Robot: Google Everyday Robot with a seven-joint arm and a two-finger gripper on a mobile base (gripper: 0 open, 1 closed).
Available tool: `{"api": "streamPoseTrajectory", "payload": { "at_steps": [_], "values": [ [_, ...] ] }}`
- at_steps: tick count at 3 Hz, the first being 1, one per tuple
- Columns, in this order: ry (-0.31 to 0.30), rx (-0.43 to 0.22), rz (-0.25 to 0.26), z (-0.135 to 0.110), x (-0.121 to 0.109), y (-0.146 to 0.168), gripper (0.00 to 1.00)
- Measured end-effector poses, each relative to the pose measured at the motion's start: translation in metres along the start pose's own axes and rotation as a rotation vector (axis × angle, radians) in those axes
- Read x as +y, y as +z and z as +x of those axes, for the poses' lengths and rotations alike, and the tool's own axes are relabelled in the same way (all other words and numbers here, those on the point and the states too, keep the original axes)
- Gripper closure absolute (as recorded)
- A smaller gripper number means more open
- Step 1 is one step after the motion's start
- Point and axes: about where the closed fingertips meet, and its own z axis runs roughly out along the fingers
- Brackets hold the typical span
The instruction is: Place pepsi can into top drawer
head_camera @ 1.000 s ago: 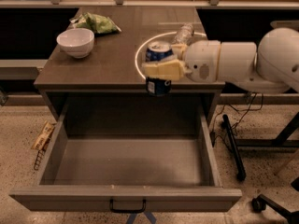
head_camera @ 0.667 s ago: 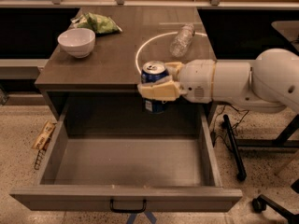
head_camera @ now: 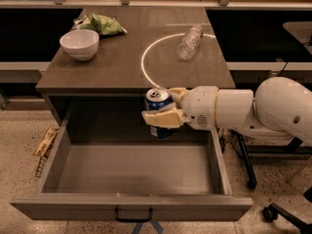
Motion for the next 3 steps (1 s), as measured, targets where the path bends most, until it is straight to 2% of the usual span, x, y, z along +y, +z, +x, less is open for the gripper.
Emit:
{"api": "streamPoseTrajectory", "payload": {
  "at_steps": [1,2,3],
  "values": [
    [0.029,0.008,0.020,0.032,0.011,0.018,1.00],
    [0.003,-0.031,0.013,0.067,0.014,0.049,1.00],
    [-0.038,-0.085,-0.019,0.104,0.009,0.094,1.00]
  ]
}}
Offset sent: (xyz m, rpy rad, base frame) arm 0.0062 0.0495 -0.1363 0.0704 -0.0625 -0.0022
